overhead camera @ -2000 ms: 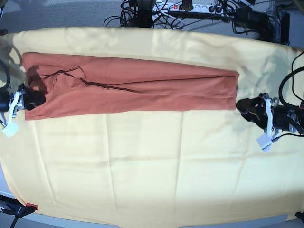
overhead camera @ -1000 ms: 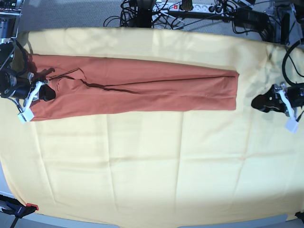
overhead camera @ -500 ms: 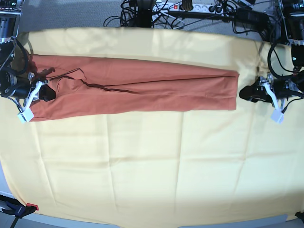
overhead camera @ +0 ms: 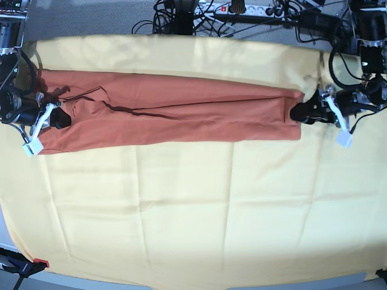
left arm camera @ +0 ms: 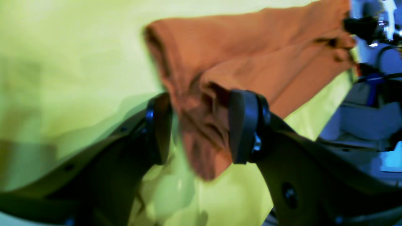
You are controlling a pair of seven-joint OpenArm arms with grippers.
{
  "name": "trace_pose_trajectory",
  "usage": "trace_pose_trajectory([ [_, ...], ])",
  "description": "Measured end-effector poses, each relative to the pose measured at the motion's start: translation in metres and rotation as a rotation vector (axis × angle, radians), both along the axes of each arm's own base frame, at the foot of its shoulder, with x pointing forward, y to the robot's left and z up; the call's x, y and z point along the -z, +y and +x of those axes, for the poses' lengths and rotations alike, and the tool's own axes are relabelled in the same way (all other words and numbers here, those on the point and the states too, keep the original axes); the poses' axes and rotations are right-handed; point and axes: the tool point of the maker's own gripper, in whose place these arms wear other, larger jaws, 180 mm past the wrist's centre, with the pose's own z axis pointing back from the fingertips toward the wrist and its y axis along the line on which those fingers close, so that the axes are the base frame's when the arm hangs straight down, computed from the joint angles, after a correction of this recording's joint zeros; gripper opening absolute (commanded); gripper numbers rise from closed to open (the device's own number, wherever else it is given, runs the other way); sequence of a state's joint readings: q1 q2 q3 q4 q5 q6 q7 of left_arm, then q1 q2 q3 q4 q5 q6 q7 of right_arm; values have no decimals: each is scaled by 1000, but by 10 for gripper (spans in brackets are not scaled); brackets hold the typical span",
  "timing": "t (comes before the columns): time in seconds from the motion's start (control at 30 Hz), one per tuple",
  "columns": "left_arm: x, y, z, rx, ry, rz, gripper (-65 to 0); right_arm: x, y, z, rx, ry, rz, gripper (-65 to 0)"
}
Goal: Fold the T-shirt properly
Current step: 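Grasp both ends of the folded strip with both grippers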
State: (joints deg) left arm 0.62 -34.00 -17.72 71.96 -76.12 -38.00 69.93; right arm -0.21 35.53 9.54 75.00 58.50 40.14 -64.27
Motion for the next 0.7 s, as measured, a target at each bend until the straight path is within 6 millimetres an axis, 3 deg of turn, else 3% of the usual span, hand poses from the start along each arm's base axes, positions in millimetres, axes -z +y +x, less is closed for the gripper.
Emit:
trace_pose_trajectory([
  [0.4,4,-25,0,19,1,-67,-334,0,0,0,0,0,0,-650],
  [0.53,2,-20,0,20,1,-50,-334,0,0,0,0,0,0,-650],
  [0.7,1,4,10,-11,7,48,-334,0,0,0,0,0,0,-650],
])
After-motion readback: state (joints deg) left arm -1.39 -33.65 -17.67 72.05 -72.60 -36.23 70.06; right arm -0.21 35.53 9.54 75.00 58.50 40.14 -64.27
